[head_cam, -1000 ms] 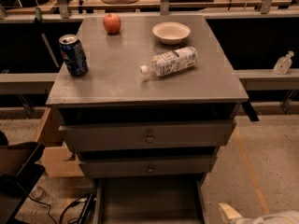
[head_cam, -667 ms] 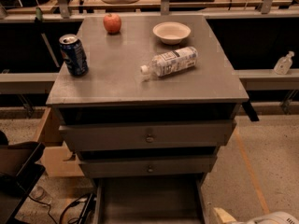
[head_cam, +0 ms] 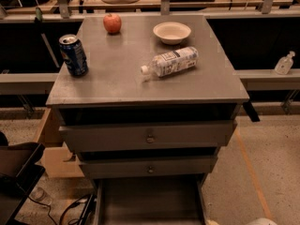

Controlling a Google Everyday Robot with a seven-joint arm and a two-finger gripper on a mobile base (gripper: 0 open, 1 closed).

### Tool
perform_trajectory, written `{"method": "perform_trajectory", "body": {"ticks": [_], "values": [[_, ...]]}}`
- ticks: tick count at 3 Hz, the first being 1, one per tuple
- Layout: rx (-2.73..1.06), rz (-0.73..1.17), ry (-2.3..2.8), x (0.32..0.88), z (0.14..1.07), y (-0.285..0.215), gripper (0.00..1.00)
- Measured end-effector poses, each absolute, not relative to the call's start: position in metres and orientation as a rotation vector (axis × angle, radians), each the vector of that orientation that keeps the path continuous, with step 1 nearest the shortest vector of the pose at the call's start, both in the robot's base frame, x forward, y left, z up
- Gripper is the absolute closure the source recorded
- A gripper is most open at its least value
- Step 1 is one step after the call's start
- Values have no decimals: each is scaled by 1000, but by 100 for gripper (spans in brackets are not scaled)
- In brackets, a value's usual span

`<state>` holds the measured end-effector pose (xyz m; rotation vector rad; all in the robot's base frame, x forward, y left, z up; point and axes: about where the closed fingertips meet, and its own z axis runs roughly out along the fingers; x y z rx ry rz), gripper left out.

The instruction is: Close bottom drawer

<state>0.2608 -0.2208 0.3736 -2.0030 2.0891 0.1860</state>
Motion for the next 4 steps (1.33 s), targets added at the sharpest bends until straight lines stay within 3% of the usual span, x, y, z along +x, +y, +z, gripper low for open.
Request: {"method": "perform_trajectory", "body": {"ticks": [1, 4], "values": [[-1998, 262, 2055, 265, 333, -203, 18], [-2092, 325, 1907, 269, 276, -138, 88]]}}
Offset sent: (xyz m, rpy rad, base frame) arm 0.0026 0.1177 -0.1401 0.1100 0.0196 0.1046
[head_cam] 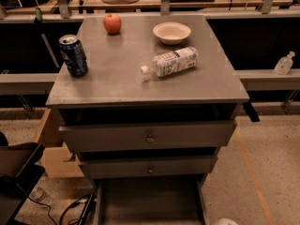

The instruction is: Close bottom drawer

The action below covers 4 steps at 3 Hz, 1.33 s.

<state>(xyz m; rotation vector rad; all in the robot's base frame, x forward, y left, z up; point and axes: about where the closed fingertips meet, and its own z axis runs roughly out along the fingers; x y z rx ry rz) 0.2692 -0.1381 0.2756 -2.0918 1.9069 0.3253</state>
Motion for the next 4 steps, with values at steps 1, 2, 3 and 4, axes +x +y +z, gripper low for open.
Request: {"method": "perform_trajectory", "body": {"ticks": [1, 2, 3, 4], "values": [[-2092, 329, 1906, 268, 275, -137, 100], [-2114, 338, 1918, 267, 260, -123, 100], [-2120, 378, 1928, 263, 200, -91, 100], [-2117, 429, 1892, 254, 153, -67, 100]]}}
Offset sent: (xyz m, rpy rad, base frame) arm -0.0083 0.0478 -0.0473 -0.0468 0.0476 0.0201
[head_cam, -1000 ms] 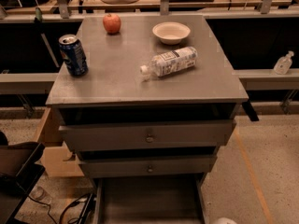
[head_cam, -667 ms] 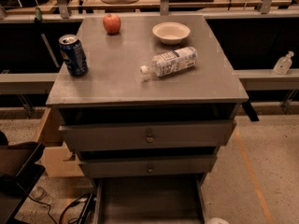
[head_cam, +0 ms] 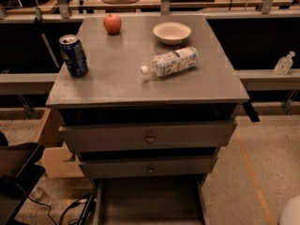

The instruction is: Close bottom drawer

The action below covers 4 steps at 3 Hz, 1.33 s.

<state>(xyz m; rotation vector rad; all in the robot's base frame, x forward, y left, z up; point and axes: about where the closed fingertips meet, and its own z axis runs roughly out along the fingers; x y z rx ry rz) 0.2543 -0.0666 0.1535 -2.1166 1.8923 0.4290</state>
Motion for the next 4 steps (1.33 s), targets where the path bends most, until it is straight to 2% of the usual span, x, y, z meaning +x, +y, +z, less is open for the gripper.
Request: {"method": "perform_trajectory", "body": {"ticks": [1, 4], "values": [[-2154, 419, 1871, 256, 119, -49, 100], [-2219, 252, 1870, 303, 102, -63, 100]]}}
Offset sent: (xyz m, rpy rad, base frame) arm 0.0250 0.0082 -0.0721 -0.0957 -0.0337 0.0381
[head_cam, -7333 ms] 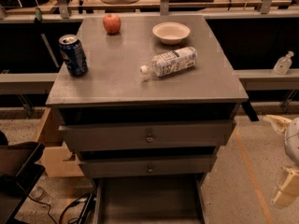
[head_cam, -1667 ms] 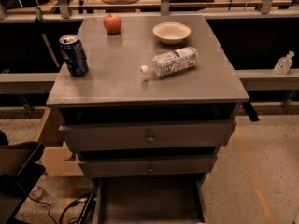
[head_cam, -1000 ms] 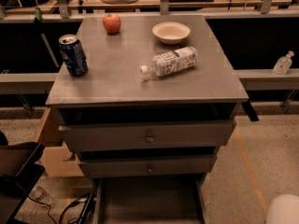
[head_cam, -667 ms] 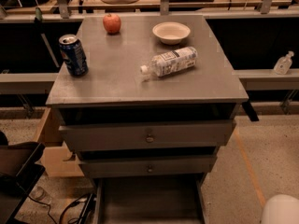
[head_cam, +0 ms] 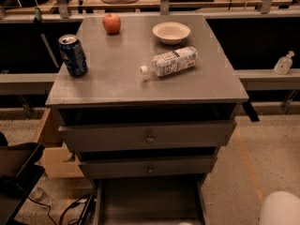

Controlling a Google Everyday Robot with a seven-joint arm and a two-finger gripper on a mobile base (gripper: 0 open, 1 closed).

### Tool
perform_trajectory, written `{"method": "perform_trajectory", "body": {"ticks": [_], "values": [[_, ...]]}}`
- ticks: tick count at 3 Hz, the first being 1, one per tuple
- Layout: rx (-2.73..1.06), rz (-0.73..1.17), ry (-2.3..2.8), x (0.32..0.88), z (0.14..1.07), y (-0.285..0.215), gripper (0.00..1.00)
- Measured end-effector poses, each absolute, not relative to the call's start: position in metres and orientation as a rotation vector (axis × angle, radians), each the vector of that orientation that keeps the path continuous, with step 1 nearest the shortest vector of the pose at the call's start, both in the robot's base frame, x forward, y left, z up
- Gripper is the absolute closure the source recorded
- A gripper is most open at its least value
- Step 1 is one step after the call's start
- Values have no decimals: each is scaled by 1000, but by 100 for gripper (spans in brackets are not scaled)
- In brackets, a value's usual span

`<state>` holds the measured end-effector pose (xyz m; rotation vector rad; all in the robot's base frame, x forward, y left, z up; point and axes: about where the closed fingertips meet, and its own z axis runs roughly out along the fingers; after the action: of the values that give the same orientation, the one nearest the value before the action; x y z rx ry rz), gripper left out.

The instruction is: Close bottom drawer

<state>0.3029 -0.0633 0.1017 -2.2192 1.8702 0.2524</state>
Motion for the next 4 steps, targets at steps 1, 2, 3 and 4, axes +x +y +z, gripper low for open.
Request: {"method": "perform_trajectory", "body": {"ticks": [1, 2, 3, 4], "values": [[-2219, 251, 1870, 301, 102, -63, 100], [-2196, 191, 1877, 318, 111, -62, 100], [-2199, 183, 1872, 320, 111, -60, 100], [-2196, 114, 1830, 345, 116, -54, 100]]}}
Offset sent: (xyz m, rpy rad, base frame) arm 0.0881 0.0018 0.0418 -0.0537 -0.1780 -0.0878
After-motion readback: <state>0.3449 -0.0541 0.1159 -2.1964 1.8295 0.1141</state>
